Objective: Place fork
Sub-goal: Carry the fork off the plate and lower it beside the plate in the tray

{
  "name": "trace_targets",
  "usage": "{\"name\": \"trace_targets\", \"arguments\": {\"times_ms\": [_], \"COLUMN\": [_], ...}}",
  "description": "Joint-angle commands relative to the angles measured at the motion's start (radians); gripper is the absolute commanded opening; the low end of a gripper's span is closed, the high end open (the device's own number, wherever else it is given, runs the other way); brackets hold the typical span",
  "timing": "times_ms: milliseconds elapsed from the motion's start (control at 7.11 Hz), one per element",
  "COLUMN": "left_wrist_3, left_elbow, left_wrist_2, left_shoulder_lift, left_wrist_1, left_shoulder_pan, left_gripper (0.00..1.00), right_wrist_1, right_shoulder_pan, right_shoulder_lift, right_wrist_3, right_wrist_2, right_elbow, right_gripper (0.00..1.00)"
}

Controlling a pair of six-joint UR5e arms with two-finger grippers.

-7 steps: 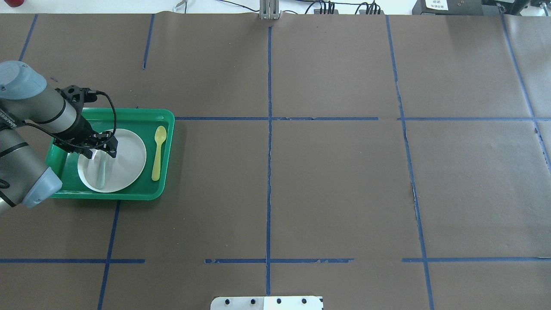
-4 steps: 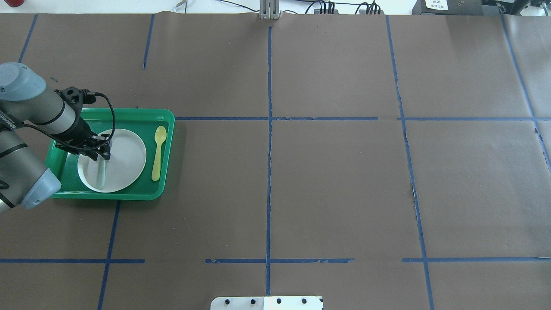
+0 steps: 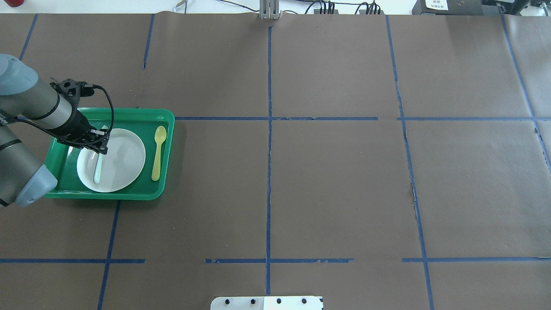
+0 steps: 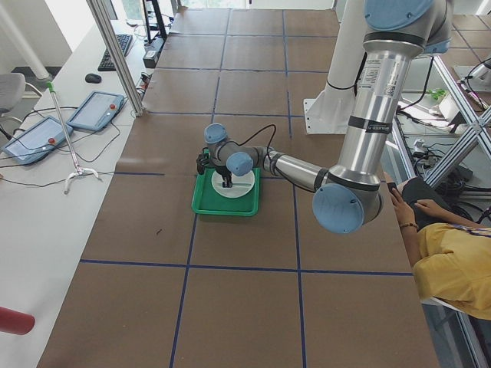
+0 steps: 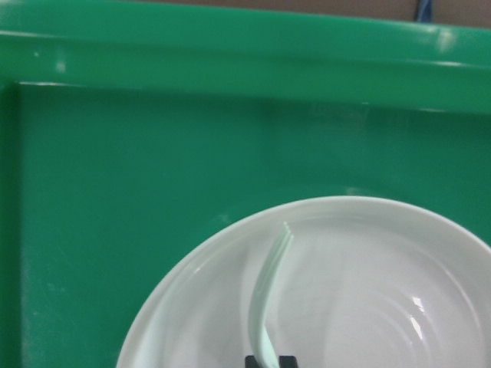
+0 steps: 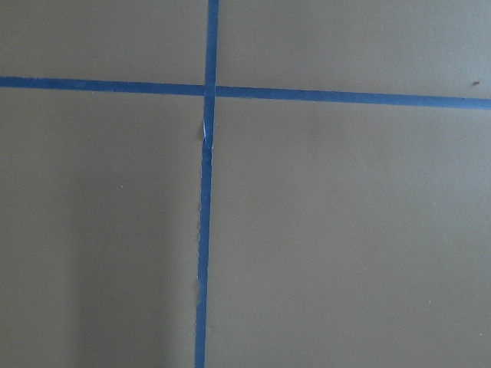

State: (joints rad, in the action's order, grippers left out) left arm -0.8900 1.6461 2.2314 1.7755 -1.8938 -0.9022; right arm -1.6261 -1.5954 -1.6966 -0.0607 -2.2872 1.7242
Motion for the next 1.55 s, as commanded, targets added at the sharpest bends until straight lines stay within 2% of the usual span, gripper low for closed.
{"name": "trace_targets", "arguments": {"times_ms": [0,281,562,703,984,1406], "left_wrist_3": [0.137,0.189,0.224,0.208,0.209,0.16], "left_elbow": [0.02,-0.09,-0.127,-0.146,-0.167,-0.164], "left_wrist_2": [-0.002,-0.003,-0.003,-0.001,-0.001,-0.001], "left_shoulder_lift": [-0.022,-0.025,-0.025,-0.019,-0.018,0.001], "left_wrist_1": [0.008,-0.005,-0.004,-0.004,-0.004,-0.005], "left_shoulder_pan": [-0.082,-0.101,-0.107,-0.106,-0.104,-0.101], "left_gripper": [0.0,0.0,0.0,0.0,0.06,0.06], "right_wrist_1": [0.0,0.0,0.0,0.0,0.0,0.0], "right_shoulder_pan": [0.0,0.0,0.0,0.0,0.0,0.0], "right_shoulder_lift": [0.0,0.0,0.0,0.0,0.0,0.0], "right_wrist_3": [0.001,-0.001,-0.001,0.001,-0.001,-0.001], "right_wrist_2": [0.0,0.0,0.0,0.0,0.0,0.0], "right_elbow": [0.0,0.0,0.0,0.0,0.0,0.0], "right_gripper": [1.0,1.0,1.0,1.0,1.0,1.0]}}
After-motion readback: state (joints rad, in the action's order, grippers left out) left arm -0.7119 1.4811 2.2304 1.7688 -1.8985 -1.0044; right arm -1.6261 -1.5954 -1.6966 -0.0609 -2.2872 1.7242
